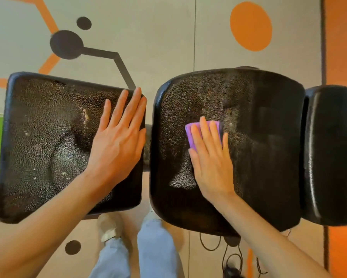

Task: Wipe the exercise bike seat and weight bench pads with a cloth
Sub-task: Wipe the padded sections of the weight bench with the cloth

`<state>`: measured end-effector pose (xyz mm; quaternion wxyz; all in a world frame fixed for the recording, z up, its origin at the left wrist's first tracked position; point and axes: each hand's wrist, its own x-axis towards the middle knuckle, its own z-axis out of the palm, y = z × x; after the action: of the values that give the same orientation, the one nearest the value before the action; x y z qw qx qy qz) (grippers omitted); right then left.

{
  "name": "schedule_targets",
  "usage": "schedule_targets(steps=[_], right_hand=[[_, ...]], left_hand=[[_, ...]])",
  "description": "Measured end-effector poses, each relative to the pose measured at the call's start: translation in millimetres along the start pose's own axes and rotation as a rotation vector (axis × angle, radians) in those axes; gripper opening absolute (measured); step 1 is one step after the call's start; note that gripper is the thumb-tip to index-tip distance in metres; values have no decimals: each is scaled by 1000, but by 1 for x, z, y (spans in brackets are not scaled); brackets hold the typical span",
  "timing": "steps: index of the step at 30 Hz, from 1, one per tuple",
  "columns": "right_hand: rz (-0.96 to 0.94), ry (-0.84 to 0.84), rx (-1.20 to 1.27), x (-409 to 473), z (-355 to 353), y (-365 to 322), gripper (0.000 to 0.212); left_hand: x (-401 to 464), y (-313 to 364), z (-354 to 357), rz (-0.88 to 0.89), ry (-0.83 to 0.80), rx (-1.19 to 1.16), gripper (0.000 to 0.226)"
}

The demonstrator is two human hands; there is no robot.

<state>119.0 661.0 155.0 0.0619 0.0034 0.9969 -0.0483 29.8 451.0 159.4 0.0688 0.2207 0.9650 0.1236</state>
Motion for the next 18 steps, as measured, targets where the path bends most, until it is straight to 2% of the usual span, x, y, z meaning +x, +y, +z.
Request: schedule_targets(steps=[5, 8, 11, 13, 16, 18], right_hand=[[173, 165, -34, 128, -16, 29, 54], [203, 124, -8, 68, -7, 17, 53], [100, -7, -23, -19, -4, 9, 53], [61, -13, 4, 6, -6, 29, 53], [197, 110, -36, 97, -22, 53, 53], [243, 149, -42, 109, -21, 58, 54]], left_hand=[[-2, 0, 1, 14, -7, -5, 60], [-1, 4, -3, 9, -6, -43, 60], [3, 14, -5, 5, -8, -70, 60], [12, 27, 0, 58, -16, -71, 60], [29, 45, 11, 102, -22, -63, 61], [42, 55, 16, 100, -28, -95, 61]])
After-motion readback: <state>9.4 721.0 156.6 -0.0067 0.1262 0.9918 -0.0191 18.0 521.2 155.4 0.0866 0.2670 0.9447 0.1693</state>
